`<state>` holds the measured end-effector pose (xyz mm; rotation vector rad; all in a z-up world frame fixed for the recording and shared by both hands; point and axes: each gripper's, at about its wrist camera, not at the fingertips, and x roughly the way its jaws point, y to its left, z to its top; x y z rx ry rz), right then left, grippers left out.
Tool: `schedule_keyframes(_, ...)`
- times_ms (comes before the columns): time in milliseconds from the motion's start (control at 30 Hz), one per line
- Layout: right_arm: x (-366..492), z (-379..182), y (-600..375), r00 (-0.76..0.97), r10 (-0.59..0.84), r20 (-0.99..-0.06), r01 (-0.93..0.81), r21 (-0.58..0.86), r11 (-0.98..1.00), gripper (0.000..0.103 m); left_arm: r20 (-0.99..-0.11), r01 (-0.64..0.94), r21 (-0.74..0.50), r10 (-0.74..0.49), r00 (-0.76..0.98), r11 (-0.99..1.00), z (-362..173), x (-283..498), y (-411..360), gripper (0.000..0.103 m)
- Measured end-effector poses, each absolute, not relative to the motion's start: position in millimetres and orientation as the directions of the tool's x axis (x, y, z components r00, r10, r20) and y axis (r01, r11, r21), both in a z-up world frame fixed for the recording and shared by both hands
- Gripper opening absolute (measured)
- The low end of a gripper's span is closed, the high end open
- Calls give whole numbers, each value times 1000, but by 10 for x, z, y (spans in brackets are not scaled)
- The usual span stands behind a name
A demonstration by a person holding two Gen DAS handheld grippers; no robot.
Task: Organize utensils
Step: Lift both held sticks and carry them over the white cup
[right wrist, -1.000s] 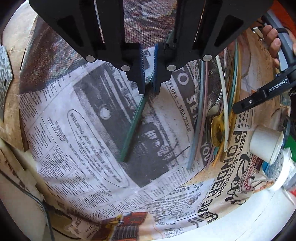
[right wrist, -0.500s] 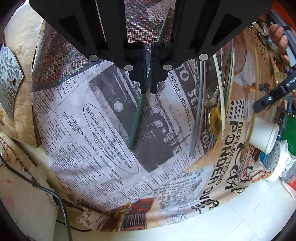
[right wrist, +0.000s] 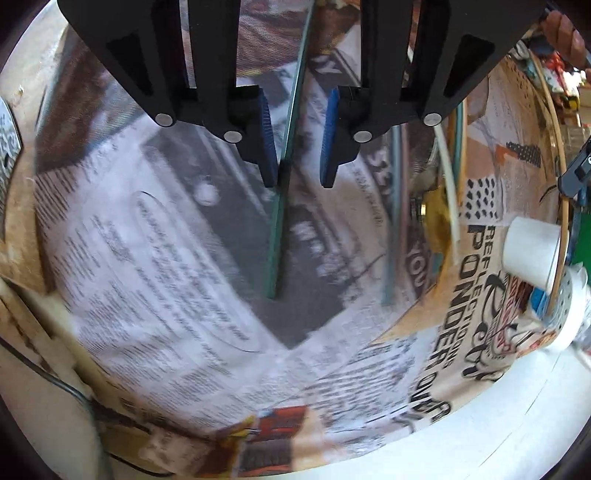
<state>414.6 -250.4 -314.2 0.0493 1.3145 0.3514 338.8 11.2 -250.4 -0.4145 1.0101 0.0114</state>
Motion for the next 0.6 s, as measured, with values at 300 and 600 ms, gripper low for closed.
schedule_keyframes(300, 4267, -3165, -2276, 213, 287, -934, -289, 220, 932, 7, -823, -227, -341, -173, 542, 912, -2530, 3330, 191, 5)
schedule_keyframes(600, 4319, -3145, -2202, 195, 311, -930, -319, 239, 917, 6, -815, -234, -335, -157, 558, 913, -2463, 3347, 180, 5)
